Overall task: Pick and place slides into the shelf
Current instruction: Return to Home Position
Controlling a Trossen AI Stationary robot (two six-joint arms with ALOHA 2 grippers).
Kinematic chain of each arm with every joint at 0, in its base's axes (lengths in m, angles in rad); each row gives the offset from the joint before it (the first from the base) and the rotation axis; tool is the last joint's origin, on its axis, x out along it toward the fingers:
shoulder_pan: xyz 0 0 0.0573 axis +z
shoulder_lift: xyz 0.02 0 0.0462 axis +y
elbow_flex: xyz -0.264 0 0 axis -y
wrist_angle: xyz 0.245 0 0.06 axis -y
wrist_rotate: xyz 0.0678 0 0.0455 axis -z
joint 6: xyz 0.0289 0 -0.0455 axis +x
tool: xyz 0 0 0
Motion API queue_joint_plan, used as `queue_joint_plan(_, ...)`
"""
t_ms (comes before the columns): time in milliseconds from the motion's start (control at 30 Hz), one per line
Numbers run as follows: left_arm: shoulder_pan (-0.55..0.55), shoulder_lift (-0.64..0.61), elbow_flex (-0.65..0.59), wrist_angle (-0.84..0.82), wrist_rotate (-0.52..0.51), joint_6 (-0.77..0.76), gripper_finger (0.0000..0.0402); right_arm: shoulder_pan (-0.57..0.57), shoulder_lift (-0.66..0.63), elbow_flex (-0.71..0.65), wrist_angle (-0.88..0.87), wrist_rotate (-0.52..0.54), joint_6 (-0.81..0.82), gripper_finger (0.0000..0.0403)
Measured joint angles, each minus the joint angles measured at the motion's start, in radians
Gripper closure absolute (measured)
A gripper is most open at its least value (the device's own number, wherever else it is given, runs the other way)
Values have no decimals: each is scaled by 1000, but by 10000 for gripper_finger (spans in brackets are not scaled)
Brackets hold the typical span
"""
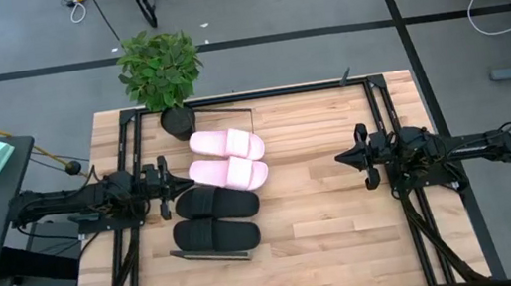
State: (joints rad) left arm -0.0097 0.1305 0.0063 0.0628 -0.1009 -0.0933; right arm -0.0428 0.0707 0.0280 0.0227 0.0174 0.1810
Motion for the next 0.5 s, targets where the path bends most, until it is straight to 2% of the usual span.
queue_joint_plan(267, 0, 0, 0, 0, 0, 0, 361, 0, 0, 0, 0, 0, 0, 389)
queue_joint_plan(500, 0, 0, 0, 0, 0, 0, 368, 0, 0, 0, 0, 0, 0, 389)
